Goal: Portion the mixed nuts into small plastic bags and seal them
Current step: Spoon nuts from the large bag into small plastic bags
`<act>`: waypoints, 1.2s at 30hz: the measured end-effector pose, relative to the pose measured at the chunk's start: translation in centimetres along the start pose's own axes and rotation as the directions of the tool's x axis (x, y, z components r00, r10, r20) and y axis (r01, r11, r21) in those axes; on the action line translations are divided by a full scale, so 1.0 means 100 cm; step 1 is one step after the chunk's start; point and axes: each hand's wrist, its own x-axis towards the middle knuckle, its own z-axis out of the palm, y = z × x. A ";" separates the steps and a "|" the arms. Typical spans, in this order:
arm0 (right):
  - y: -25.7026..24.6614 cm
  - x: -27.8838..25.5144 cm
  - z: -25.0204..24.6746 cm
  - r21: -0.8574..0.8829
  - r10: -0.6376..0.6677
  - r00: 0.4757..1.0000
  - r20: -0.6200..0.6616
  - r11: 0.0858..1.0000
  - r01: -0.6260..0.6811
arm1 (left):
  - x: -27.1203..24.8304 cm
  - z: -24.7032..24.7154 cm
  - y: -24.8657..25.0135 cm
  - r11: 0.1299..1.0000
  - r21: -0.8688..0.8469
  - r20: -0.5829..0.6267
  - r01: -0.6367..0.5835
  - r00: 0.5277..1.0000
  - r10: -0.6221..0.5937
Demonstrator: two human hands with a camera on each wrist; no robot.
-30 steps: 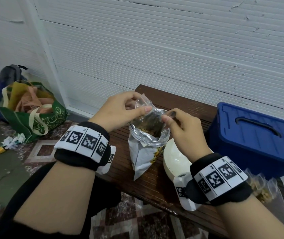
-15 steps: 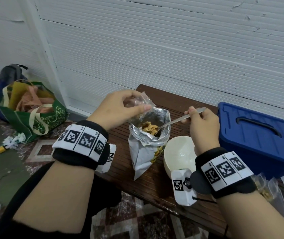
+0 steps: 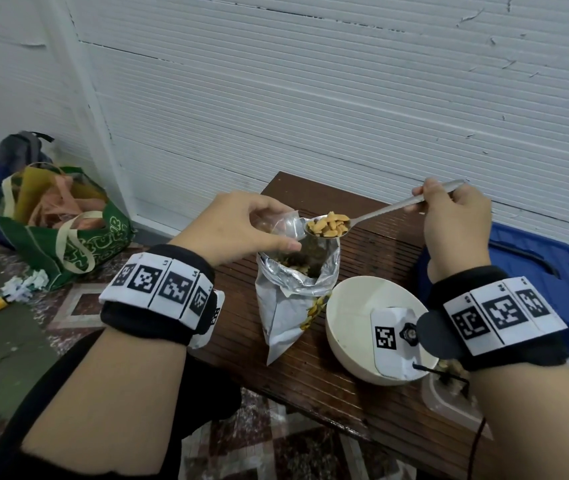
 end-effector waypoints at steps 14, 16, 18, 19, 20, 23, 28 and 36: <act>-0.016 -0.019 0.021 0.013 -0.156 0.970 0.187 0.988 0.157 | 0.004 0.016 0.005 0.998 0.012 -0.042 -0.067 0.997 0.068; -0.017 -0.023 0.021 0.073 -0.216 0.949 0.231 0.976 0.204 | 0.004 0.016 0.005 0.997 0.016 -0.054 -0.072 0.996 0.072; -0.019 -0.026 0.019 0.156 -0.301 0.916 0.267 0.951 0.267 | 0.004 0.016 0.004 0.998 0.026 -0.062 -0.065 0.996 0.067; -0.020 -0.027 0.018 0.193 -0.345 0.898 0.272 0.934 0.300 | 0.004 0.016 0.004 0.998 0.032 -0.072 -0.059 0.996 0.061; -0.021 -0.028 0.017 0.217 -0.386 0.883 0.268 0.917 0.336 | 0.005 0.016 0.003 0.998 0.034 -0.087 -0.053 0.995 0.055; -0.024 -0.029 0.014 0.241 -0.473 0.860 0.191 0.872 0.426 | 0.006 0.015 0.003 1.000 0.012 -0.135 -0.028 0.990 0.029; -0.020 -0.022 0.009 0.295 -0.418 0.906 -0.060 0.860 0.416 | 0.003 0.007 0.003 0.997 -0.072 -0.185 -0.025 0.983 0.011; 0.005 -0.031 0.017 -0.065 -0.404 0.879 0.255 0.899 0.432 | 0.001 0.002 0.004 0.999 -0.048 -0.065 0.014 0.998 -0.017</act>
